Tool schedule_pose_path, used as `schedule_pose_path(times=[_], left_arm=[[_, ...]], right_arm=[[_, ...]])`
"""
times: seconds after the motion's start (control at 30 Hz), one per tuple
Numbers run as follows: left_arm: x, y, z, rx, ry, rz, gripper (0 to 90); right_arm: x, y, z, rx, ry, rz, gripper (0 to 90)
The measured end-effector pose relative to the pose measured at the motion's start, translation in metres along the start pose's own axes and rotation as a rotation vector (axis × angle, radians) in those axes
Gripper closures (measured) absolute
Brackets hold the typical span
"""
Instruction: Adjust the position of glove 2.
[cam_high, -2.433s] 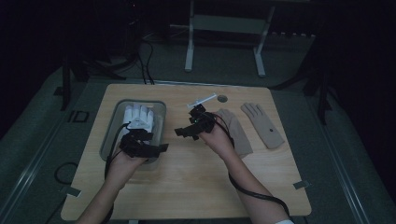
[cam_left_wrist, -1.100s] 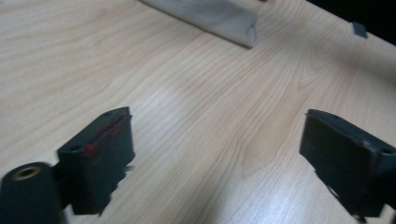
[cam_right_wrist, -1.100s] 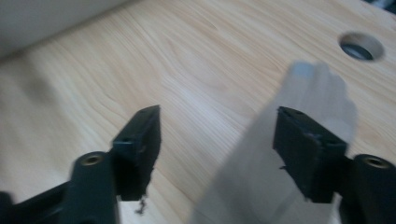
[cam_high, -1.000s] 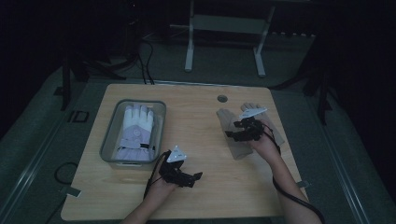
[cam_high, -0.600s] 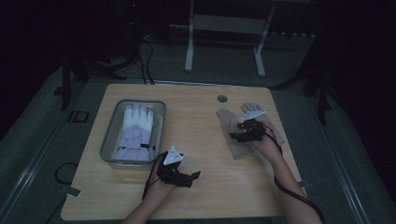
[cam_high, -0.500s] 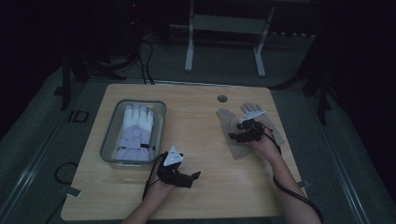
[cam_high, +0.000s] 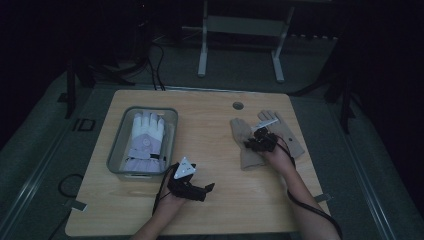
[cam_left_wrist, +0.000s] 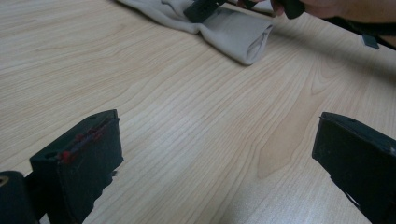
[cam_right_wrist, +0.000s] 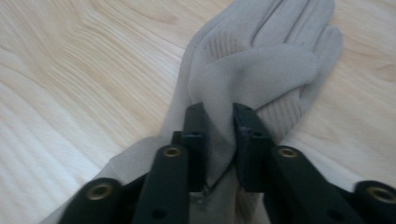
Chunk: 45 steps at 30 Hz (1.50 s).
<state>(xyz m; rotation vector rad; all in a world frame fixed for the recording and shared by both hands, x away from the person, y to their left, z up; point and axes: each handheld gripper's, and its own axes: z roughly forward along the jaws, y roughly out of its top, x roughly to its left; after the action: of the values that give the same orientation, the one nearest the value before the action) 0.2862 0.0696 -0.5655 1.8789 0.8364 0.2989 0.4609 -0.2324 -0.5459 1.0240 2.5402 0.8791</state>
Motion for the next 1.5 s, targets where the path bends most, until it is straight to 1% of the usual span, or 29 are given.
schedule_pose_path(times=[0.07, 0.13, 0.23, 0.27, 0.3, 0.4, 0.47, 0.57, 0.63, 0.67, 0.73, 0.8, 0.83, 0.93, 1.0, 1.03, 1.1, 1.17, 1.23, 1.27, 1.3, 1.33, 1.4, 1.43, 1.47, 1.5], left_arm=[[0.0, 0.0, 0.0, -0.004, -0.001, 0.001, 1.7], [-0.001, -0.001, 0.0, -0.01, 0.007, 0.01, 1.7], [-0.002, -0.001, -0.001, -0.012, 0.018, 0.019, 1.7], [-0.003, -0.001, -0.001, -0.015, 0.022, 0.024, 1.7], [-0.003, -0.001, -0.001, -0.012, 0.029, 0.028, 1.7], [-0.002, -0.002, -0.001, -0.011, 0.033, 0.025, 1.7], [-0.002, -0.002, -0.001, -0.017, 0.037, 0.026, 1.7], [-0.002, -0.002, -0.003, -0.026, 0.045, 0.032, 1.7], [-0.001, -0.002, -0.003, -0.026, 0.048, 0.029, 1.7], [-0.001, -0.003, -0.003, -0.021, 0.049, 0.03, 1.7], [0.0, -0.003, -0.002, -0.019, 0.048, 0.027, 1.7], [0.0, -0.004, -0.001, -0.016, 0.047, 0.027, 1.7], [0.0, -0.004, -0.001, -0.016, 0.049, 0.031, 1.7], [-0.001, -0.004, -0.001, -0.016, 0.049, 0.042, 1.7], [-0.001, -0.005, -0.001, -0.016, 0.051, 0.047, 1.7], [0.0, -0.005, -0.001, -0.013, 0.051, 0.049, 1.7], [0.0, -0.006, -0.001, -0.016, 0.053, 0.049, 1.7], [0.0, -0.006, -0.002, -0.017, 0.056, 0.05, 1.7], [0.0, -0.006, -0.002, -0.022, 0.059, 0.05, 1.7], [0.0, -0.006, -0.002, -0.024, 0.06, 0.048, 1.7], [0.001, -0.007, -0.002, -0.024, 0.06, 0.046, 1.7], [0.001, -0.007, -0.002, -0.024, 0.06, 0.043, 1.7], [0.001, -0.007, -0.001, -0.023, 0.06, 0.044, 1.7], [0.001, -0.007, -0.001, -0.023, 0.06, 0.046, 1.7], [0.0, -0.007, -0.001, -0.021, 0.059, 0.047, 1.7], [0.0, -0.008, -0.001, -0.021, 0.058, 0.047, 1.7]], right_arm=[[0.007, 0.003, 0.0, -0.001, -0.02, 0.027, 80.4], [0.014, 0.008, -0.004, -0.032, -0.027, 0.075, 80.9], [0.024, 0.02, -0.013, -0.081, -0.044, 0.13, 81.3], [0.028, 0.025, -0.017, -0.097, -0.047, 0.14, 81.3], [0.031, 0.03, -0.02, -0.108, -0.049, 0.138, 81.3], [0.043, 0.044, -0.03, -0.147, -0.05, 0.161, 81.4], [0.052, 0.052, -0.037, -0.174, -0.089, 0.16, 81.3], [0.062, 0.058, -0.043, -0.209, -0.131, 0.178, 81.3], [0.068, 0.058, -0.039, -0.201, -0.155, 0.181, 81.3], [0.069, 0.056, -0.035, -0.193, -0.159, 0.188, 81.3], [0.071, 0.051, -0.023, -0.164, -0.144, 0.224, 81.3], [0.074, 0.045, -0.008, -0.125, -0.133, 0.249, 81.2], [0.075, 0.043, -0.001, -0.114, -0.13, 0.259, 81.1], [0.079, 0.037, 0.017, -0.078, -0.119, 0.272, 78.5], [0.083, 0.035, 0.024, -0.071, -0.109, 0.275, 72.7], [0.085, 0.035, 0.026, -0.067, -0.107, 0.275, 68.3], [0.09, 0.035, 0.031, -0.06, -0.113, 0.254, 61.0], [0.095, 0.034, 0.035, -0.043, -0.119, 0.216, 54.0], [0.099, 0.033, 0.037, -0.048, -0.133, 0.181, 50.6], [0.101, 0.033, 0.037, -0.049, -0.14, 0.172, 48.5], [0.103, 0.032, 0.037, -0.053, -0.139, 0.183, 45.4], [0.105, 0.032, 0.038, -0.05, -0.135, 0.181, 42.5], [0.107, 0.033, 0.038, -0.05, -0.136, 0.182, 41.2], [0.108, 0.034, 0.038, -0.053, -0.12, 0.189, 40.4], [0.107, 0.035, 0.038, -0.056, -0.097, 0.206, 40.7], [0.108, 0.037, 0.038, -0.06, -0.091, 0.211, 40.7]])
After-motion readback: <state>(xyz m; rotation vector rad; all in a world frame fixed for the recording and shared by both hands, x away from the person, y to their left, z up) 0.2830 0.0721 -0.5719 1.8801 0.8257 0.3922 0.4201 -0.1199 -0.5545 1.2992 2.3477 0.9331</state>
